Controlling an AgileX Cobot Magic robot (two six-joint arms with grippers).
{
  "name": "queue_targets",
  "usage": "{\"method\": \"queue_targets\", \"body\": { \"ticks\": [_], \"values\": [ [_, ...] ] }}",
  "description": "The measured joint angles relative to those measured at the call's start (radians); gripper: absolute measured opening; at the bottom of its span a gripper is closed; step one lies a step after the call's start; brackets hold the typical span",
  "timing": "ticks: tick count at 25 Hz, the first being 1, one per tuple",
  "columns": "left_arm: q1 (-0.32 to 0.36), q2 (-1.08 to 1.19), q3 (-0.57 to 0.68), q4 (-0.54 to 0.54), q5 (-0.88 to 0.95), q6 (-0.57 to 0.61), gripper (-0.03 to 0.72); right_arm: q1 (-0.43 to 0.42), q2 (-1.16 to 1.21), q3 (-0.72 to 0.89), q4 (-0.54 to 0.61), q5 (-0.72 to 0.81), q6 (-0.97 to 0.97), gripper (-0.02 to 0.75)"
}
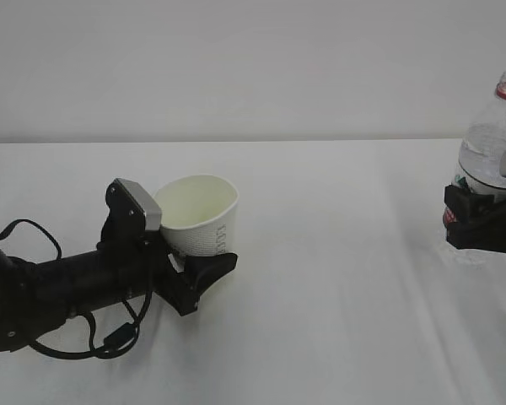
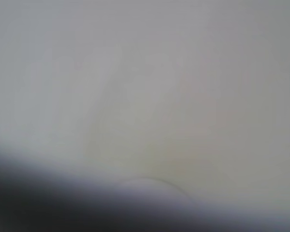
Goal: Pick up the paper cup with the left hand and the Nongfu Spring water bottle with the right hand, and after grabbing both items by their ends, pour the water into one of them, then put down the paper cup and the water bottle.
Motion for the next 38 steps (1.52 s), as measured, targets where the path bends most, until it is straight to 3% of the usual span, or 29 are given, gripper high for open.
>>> {"method": "queue_targets", "body": {
  "ticks": [18, 29, 38],
  "values": [
    [-0.142, 0.0, -0.094, 0.099, 0.004, -0.083, 0.527, 0.0, 0.0, 0.0, -0.002, 0.002, 0.0, 0.421],
    [-0.23, 0.0, -0.196, 0.165, 0.144, -0.145, 0.526, 0.0, 0.0, 0.0, -0.002, 0.008, 0.0, 0.421],
    [-0.262, 0.0, -0.246, 0.189, 0.202, -0.239, 0.526, 0.0, 0.0, 0.0, -0.002, 0.018, 0.0, 0.421]
  ]
}}
